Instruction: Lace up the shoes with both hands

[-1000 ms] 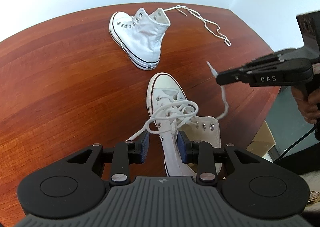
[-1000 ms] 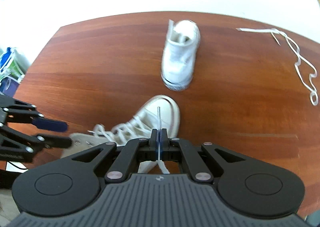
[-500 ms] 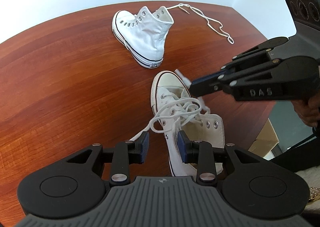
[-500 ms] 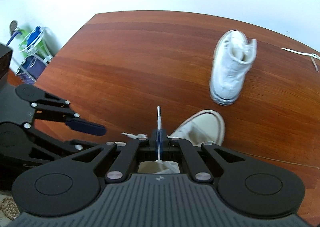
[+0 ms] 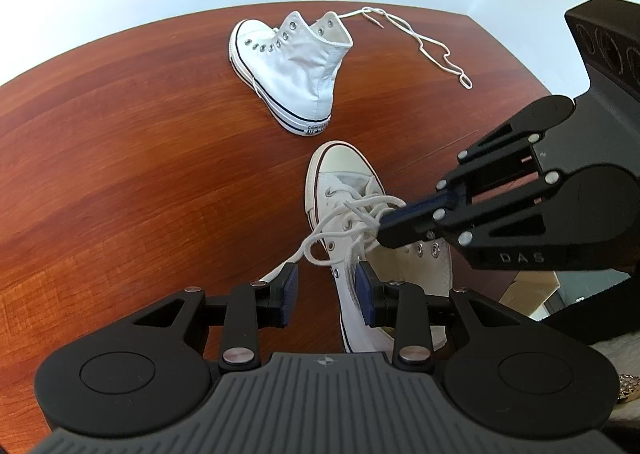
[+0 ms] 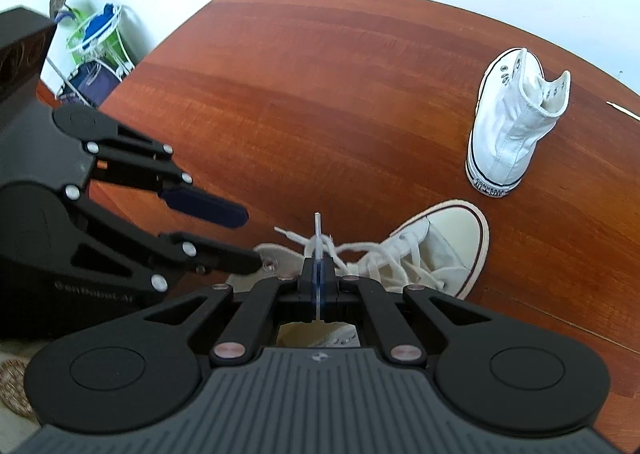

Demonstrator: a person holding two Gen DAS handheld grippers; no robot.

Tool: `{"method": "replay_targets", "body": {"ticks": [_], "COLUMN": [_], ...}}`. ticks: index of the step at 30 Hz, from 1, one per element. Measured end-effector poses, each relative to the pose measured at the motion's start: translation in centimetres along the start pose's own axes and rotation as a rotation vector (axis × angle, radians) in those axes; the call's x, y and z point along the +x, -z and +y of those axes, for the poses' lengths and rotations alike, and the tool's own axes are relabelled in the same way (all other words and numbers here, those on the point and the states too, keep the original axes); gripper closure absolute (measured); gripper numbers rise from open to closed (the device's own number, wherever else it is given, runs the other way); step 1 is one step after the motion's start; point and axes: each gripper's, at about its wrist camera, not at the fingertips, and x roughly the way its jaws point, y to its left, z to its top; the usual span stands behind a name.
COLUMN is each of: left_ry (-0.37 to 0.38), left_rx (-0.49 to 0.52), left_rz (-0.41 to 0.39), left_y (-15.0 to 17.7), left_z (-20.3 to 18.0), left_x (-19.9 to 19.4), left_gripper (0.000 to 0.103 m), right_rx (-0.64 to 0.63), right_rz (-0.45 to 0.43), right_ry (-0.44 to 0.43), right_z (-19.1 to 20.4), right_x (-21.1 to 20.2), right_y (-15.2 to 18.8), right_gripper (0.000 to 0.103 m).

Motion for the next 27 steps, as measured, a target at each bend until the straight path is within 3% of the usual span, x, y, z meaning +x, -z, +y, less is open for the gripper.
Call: {"method": "replay_targets", "body": {"ticks": [16,22,27], "left_ry": [0.004,-0.022,-0.01], "left_rx": [-0.009,-0.011,-0.061], "left_rz": [-0.017,-0.072,-0.033], "left_y": [0.3,0.3,0.6], "left_z": [0.0,0.3,1.7], "left_x": [0.0,-1.1,-0.5], "left_gripper": [0.068,0.068,0.069], "right_rx": [-0.244,-0.255,-0.255], "right_rz": [0.16,0.168,0.174], "right_ry": [0.003,0.008,0.012], "right_z": [1.6,1.7,1.7], "right_x": [1.3,1.5,1.7], "right_y": [1.2,1.0,0.9], "right_gripper": [0.102,0.102,0.102]}}
